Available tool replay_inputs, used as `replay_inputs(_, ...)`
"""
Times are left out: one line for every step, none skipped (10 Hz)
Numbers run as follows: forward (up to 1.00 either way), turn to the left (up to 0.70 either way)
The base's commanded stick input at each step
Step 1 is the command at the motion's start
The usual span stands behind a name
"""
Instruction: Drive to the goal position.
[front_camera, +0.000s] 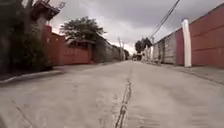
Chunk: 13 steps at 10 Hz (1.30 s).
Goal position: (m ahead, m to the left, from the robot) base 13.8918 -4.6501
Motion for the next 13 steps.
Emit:
replay_inputs(1.0,0.0)
replay_inputs(1.0,0.0)
replay_inputs(1.0,0.0)
replay_inputs(1.0,0.0)
replay_inputs(0.82,0.0)
replay_inputs(0.63,0.0)
replay_inputs(0.61,0.0)
replay_inputs(0.6,0.0)
replay_inputs(0.62,0.0)
replay_inputs(0.65,0.0)
replay_inputs(0.69,0.0)
replay_inputs(0.72,0.0)
replay_inputs(0.83,0.0)
